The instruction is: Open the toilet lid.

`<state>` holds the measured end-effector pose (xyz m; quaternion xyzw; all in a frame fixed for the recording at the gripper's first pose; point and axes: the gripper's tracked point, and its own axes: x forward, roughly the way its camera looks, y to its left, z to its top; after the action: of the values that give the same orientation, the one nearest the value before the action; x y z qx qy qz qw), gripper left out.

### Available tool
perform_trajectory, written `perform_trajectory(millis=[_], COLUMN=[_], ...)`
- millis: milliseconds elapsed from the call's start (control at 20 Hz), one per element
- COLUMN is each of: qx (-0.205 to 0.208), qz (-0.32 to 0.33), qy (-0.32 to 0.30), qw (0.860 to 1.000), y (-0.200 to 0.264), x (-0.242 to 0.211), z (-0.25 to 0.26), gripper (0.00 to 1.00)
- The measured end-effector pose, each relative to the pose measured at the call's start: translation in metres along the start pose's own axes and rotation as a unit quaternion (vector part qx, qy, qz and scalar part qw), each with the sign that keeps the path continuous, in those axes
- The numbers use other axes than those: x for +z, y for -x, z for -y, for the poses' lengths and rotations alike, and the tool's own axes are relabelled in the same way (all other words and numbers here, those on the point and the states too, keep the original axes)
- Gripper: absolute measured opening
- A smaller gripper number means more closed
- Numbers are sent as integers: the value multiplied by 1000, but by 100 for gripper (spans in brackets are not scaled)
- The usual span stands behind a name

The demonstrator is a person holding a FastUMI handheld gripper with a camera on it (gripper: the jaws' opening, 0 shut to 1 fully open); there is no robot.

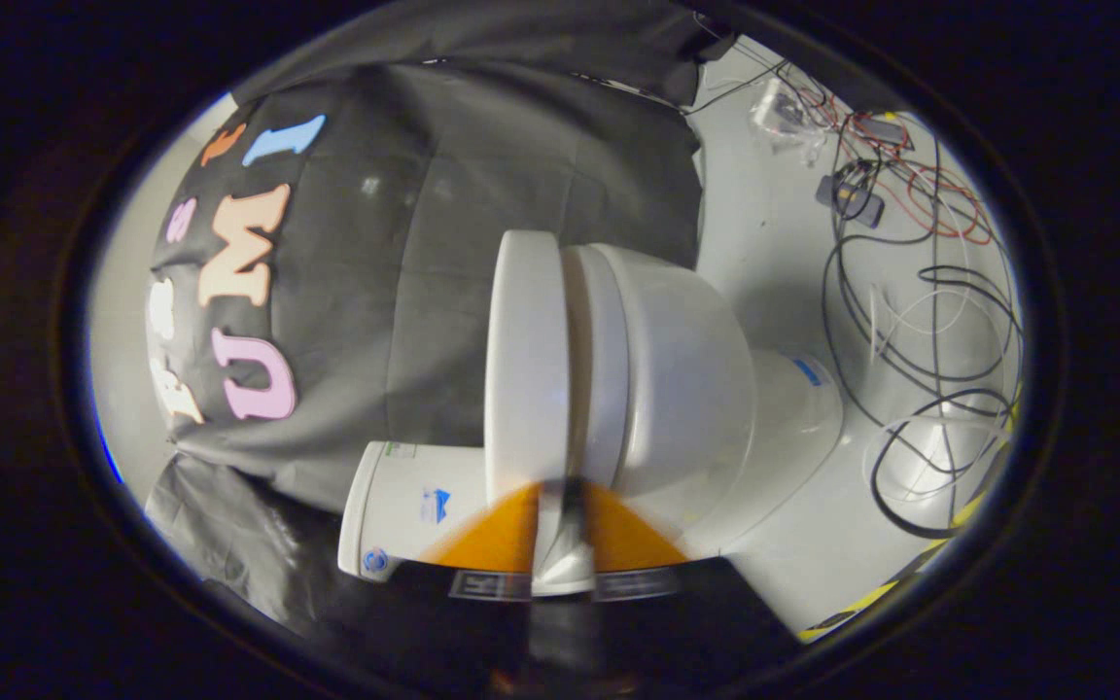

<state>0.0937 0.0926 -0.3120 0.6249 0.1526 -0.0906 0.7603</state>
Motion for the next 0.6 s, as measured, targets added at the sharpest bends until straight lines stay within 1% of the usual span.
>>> perform_trajectory(millis=[50, 100, 200, 350, 450, 600], qx=[-14, -18, -27, -51, -54, -76], qz=[4, -3, 5, 24, 30, 30], qy=[18, 13, -4, -13, -36, 9], qw=[1000, 1000, 1000, 998, 997, 997], y=[-6, -10, -13, -11, -9, -9], x=[13, 13, 15, 14, 14, 8], z=[12, 12, 6, 6, 2, -3], gripper=[11, 0, 0, 1, 1, 1])
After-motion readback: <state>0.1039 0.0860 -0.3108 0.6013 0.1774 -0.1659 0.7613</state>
